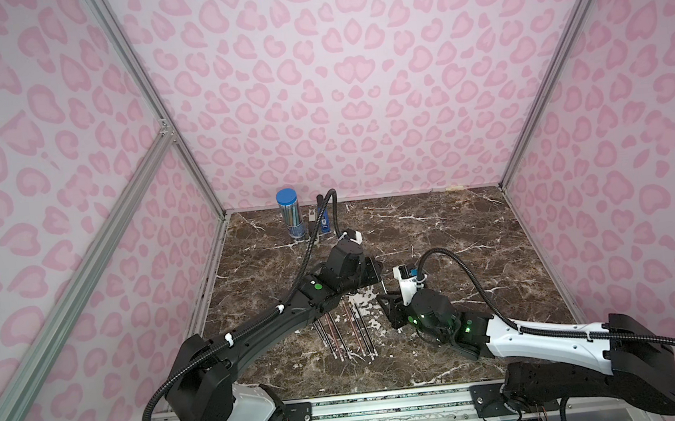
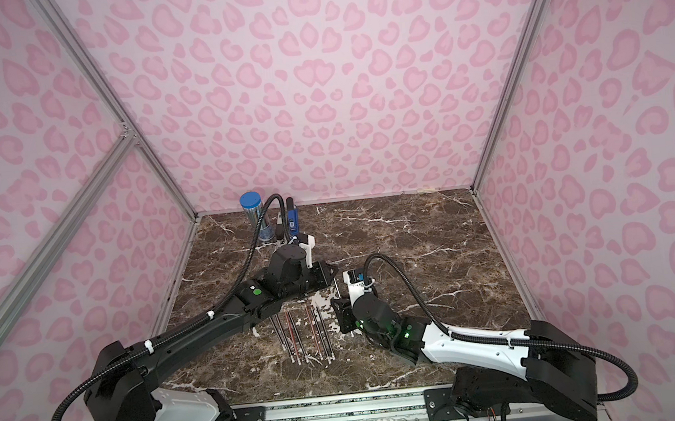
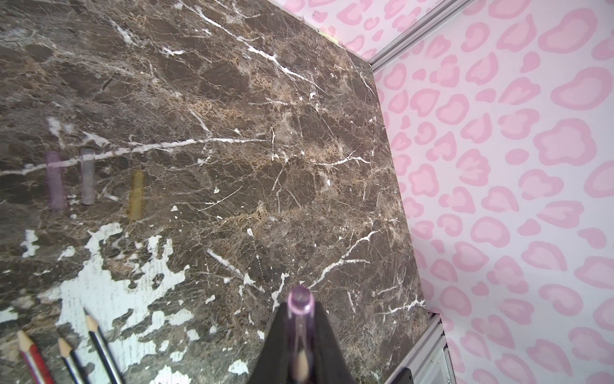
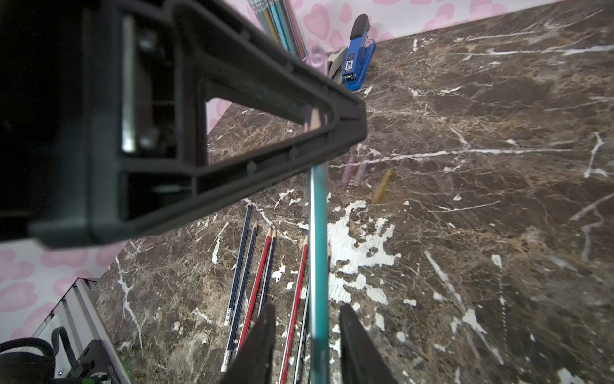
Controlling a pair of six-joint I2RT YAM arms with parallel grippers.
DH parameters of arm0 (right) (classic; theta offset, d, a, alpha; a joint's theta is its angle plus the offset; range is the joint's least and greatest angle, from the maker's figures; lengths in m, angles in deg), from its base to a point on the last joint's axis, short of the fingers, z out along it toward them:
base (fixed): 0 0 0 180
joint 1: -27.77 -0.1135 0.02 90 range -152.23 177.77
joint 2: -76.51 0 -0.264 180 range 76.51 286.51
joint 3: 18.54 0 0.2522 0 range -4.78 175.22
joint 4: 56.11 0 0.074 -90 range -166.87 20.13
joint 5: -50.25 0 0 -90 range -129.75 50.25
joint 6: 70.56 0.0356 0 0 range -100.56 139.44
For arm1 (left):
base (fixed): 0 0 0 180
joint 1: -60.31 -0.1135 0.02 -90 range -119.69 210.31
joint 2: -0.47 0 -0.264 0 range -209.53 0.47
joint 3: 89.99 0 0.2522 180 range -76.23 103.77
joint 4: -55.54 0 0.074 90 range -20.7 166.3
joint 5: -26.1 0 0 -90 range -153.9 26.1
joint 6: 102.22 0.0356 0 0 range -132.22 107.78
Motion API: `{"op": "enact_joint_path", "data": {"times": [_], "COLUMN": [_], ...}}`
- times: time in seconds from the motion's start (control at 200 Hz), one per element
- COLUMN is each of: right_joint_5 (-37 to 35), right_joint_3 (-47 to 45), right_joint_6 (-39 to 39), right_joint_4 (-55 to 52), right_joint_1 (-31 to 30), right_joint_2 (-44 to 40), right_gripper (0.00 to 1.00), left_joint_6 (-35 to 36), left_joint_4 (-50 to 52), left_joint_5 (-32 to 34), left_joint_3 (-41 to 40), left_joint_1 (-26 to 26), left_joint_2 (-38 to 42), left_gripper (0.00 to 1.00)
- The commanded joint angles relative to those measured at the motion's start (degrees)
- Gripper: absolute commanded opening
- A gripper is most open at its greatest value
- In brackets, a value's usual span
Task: Remove the protective cover of the pencils
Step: Remove the protective sleeve from the pencil.
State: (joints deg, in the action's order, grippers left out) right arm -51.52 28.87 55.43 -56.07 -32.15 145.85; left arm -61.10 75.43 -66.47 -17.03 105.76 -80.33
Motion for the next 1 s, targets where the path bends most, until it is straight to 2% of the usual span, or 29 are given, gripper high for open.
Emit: {"op": "enact_joint_path", "data": {"times": [0.0,0.155,0.57,0.825,0.995], "right_joint_5": [1.32,3.09,7.61,7.22,3.89], "right_joint_3": [-0.12,-1.34,-4.95,-6.67,-10.22], "right_joint_6": [-0.59,-0.98,-4.35,-3.56,-0.58], "right_joint_4": [1.28,3.34,9.41,9.40,9.06], "right_joint_1": [-0.02,-0.20,-1.64,-2.51,-4.01], "right_joint_2": [0.36,-0.09,-0.95,-2.40,-4.85], "right_gripper": [0.24,0.15,0.03,0.02,0.02], "left_joint_6": [1.16,2.16,2.94,2.97,4.13], "left_joint_4": [-0.50,0.92,1.48,1.62,3.07], "left_joint_5": [1.01,2.56,0.42,0.11,1.67], "left_joint_3": [0.02,1.10,1.88,2.27,4.03], "left_joint_1": [-0.05,-0.23,-2.01,-3.77,-4.40], "left_joint_2": [0.64,0.57,0.90,0.49,-1.82], "left_gripper": [0.11,0.12,0.12,0.12,0.11]}}
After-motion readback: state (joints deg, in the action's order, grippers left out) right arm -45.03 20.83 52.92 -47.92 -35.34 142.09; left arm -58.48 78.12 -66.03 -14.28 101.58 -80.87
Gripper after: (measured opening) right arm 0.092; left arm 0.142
